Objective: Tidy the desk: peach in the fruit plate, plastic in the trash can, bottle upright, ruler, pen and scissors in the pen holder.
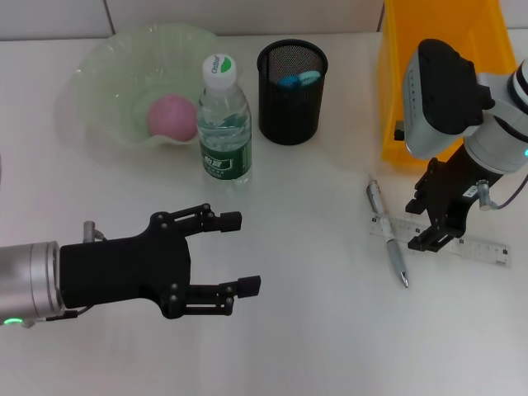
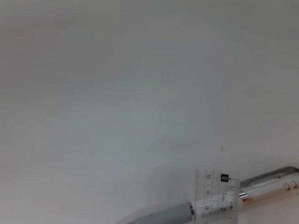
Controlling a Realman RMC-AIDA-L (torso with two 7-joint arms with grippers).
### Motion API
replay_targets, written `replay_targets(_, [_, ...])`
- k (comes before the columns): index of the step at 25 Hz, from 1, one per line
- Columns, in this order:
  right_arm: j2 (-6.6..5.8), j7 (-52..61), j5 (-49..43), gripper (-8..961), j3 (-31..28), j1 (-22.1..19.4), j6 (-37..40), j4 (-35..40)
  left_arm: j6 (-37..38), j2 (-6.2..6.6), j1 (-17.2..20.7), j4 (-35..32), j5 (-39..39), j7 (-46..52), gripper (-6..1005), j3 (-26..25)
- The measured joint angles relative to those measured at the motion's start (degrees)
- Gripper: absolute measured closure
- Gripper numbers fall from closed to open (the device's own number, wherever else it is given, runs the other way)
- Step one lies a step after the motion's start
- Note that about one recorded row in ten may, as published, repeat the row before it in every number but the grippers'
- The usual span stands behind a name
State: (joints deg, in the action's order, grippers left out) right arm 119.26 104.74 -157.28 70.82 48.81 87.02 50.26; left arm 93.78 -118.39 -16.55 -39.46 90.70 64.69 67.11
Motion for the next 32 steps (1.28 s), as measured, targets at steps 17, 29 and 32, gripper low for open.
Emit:
replay_targets(17, [0.09,0.37,0.12,415,0.02,0.61,-0.34,-2.63,0.21,0.00,0.17,0.00,0.00,0.00,139,0.10])
replay_targets(29, [0.10,1.89,0.13,580,-0.37,0.63,1.00,-1.24,0.46,0.00,0.37,0.00,0.00,0.00,139,0.16])
replay_targets(32, [0.02,3.29,0.35,581,-1.50,-0.40,4.76,5.01,0.64,0.00,0.38,-0.03,0.00,0.00,139,0.11])
